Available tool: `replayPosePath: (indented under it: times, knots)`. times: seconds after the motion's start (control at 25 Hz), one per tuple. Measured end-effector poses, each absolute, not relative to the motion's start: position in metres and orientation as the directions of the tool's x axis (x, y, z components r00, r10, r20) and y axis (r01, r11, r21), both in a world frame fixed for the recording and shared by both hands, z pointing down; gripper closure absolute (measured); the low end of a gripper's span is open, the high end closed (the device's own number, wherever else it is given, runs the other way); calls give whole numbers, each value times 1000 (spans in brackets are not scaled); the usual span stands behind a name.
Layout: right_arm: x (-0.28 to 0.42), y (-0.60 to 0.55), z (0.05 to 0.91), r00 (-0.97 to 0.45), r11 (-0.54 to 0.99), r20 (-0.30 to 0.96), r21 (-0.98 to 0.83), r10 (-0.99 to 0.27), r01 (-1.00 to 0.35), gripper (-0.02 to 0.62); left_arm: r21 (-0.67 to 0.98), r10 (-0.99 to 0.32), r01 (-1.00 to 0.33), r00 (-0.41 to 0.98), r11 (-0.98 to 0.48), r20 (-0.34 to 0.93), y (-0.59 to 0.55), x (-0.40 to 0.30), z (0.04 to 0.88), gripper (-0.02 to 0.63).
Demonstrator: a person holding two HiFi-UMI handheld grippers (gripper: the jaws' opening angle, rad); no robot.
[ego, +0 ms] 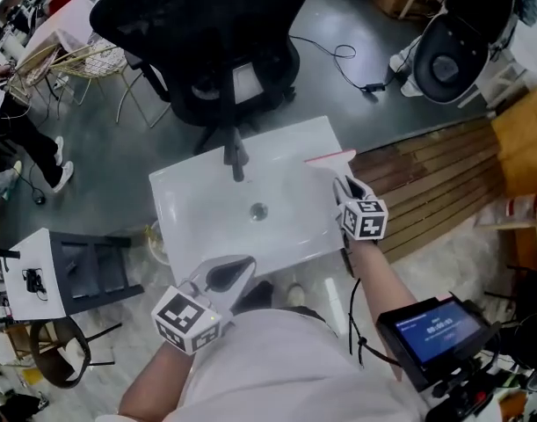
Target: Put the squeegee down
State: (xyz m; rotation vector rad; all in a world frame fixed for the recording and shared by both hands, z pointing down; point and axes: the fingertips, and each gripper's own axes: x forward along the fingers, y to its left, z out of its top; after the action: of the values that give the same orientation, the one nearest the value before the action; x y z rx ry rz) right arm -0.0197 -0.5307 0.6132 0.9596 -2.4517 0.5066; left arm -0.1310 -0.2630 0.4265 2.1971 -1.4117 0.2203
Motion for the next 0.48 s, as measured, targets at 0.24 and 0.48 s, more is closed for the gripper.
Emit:
replayPosePath:
  times: [0.24, 0.48]
  knots:
    - [-48, -572, 630, -629, 679, 554, -147, -546, -719, 494, 348, -796, -889, 431, -296, 424, -276, -160, 440, 600]
    - [-61, -594, 648, -593, 685, 589, -90, -549, -723, 494, 369, -784, -887, 432, -278, 446, -282, -175, 453, 600]
